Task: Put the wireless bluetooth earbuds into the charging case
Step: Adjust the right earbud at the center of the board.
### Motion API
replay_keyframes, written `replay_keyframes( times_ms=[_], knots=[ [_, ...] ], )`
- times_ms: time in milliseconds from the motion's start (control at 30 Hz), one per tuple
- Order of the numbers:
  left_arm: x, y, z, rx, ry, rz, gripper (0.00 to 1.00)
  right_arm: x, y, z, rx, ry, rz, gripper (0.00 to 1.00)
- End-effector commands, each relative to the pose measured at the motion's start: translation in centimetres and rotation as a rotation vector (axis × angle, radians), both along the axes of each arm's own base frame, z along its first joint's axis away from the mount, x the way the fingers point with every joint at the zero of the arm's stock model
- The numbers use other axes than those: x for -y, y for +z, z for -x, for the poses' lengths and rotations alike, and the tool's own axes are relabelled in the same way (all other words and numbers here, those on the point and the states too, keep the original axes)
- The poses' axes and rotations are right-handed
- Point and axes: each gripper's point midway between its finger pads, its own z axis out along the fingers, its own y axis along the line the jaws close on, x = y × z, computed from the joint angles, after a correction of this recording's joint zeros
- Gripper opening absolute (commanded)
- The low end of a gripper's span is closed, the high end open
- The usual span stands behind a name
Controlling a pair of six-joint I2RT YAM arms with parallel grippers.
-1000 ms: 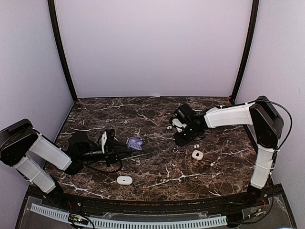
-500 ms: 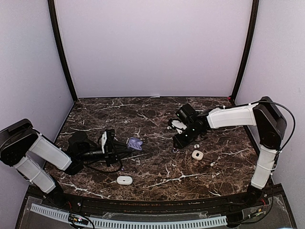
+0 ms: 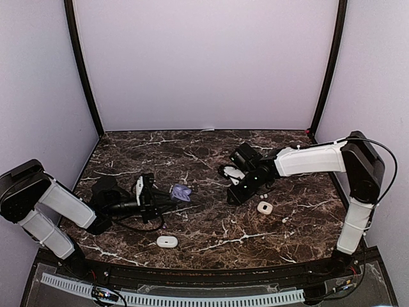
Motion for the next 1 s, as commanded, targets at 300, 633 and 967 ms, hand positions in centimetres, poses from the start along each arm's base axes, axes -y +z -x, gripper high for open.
replay_keyframes(
  times_ms=[300,633,967],
  knots=[
    [0.1,1.0,0.3,0.023,-0.019,0.021,0.22,-0.6,-0.5,-0.5,-0.022,-0.03,0.001,0.32],
    [0.1,0.9,0.3,0.021,-0.018,0.019,0.22,-0.3,-1.2,-1.2,-0.009,-0.046,0.033,0.31],
    [0.1,0.9,0.3,0.024,-0.015,0.017,0.22,0.7,-1.3,-2.1,0.019,-0.074,0.074,0.31]
  ],
)
